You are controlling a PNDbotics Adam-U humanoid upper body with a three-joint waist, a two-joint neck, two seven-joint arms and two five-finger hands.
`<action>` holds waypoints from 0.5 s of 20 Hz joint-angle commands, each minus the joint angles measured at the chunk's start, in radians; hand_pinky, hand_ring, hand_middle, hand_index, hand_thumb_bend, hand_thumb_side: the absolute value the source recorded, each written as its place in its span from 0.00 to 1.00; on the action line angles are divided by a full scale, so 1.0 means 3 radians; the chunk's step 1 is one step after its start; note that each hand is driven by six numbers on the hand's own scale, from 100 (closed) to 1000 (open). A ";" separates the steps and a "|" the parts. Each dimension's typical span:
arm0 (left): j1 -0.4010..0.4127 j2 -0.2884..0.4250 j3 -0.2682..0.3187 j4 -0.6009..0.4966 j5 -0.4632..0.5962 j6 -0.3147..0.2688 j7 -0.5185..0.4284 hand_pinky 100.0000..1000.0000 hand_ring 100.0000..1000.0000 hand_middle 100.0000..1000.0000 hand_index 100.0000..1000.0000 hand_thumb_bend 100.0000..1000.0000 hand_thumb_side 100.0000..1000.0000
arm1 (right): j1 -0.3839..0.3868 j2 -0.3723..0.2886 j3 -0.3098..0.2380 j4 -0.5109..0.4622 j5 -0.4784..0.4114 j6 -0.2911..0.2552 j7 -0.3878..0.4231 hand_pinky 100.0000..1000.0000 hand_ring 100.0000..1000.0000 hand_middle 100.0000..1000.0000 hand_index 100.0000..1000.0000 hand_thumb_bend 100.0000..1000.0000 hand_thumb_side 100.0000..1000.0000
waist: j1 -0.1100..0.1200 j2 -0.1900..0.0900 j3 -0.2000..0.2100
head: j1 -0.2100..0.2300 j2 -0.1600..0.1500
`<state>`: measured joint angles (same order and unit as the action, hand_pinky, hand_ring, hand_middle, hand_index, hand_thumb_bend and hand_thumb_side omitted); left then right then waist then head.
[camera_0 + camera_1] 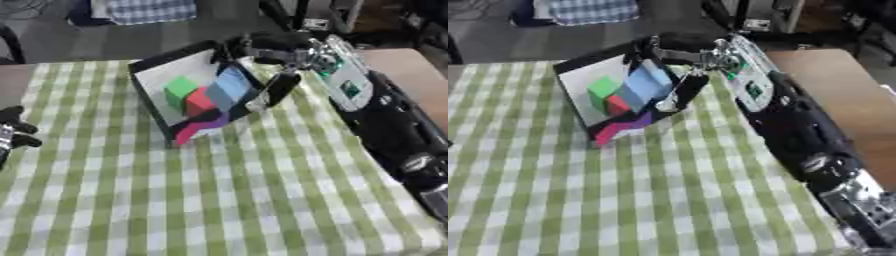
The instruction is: Pick up objects on the table and place them in the box.
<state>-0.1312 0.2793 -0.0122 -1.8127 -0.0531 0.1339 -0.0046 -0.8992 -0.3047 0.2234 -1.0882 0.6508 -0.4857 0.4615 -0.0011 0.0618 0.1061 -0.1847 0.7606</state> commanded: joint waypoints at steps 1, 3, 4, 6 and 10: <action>-0.0061 0.0023 -0.0023 -0.0063 0.0018 -0.0006 -0.0036 0.75 0.48 0.50 0.81 0.17 0.79 | -0.0138 0.0149 -0.0279 0.0378 0.0575 0.0147 -0.0488 0.90 0.83 0.80 0.40 0.07 0.16 | 0.0049 0.0037 0.0047 | -0.0103 -0.0086; -0.0075 0.0023 -0.0042 -0.0065 0.0020 -0.0005 -0.0056 0.75 0.48 0.50 0.81 0.17 0.79 | -0.0174 0.0244 -0.0425 0.0602 0.0980 0.0298 -0.0875 0.90 0.83 0.81 0.45 0.06 0.15 | 0.0047 0.0059 0.0101 | -0.0166 -0.0119; -0.0084 0.0020 -0.0049 -0.0066 0.0022 -0.0004 -0.0064 0.75 0.48 0.50 0.81 0.17 0.79 | -0.0188 0.0287 -0.0491 0.0701 0.1166 0.0389 -0.1075 0.90 0.83 0.81 0.49 0.06 0.14 | 0.0047 0.0067 0.0126 | -0.0194 -0.0130; -0.0098 0.0013 -0.0061 -0.0068 0.0026 -0.0004 -0.0078 0.75 0.48 0.50 0.81 0.17 0.79 | -0.0202 0.0360 -0.0595 0.0861 0.1463 0.0577 -0.1484 0.90 0.83 0.82 0.63 0.11 0.17 | 0.0045 0.0080 0.0165 | -0.0237 -0.0147; -0.0107 0.0010 -0.0067 -0.0067 0.0029 -0.0002 -0.0083 0.75 0.48 0.50 0.81 0.17 0.79 | -0.0207 0.0427 -0.0622 0.1020 0.1839 0.0822 -0.2028 0.91 0.84 0.86 0.92 0.41 0.44 | 0.0037 0.0086 0.0189 | -0.0257 -0.0158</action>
<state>-0.1496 0.2723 -0.0325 -1.8131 -0.0487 0.1343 -0.0267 -0.9330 -0.1728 0.0467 -0.7867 1.1655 -0.2590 -0.0987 -0.0011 0.0849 0.1613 -0.2576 0.7259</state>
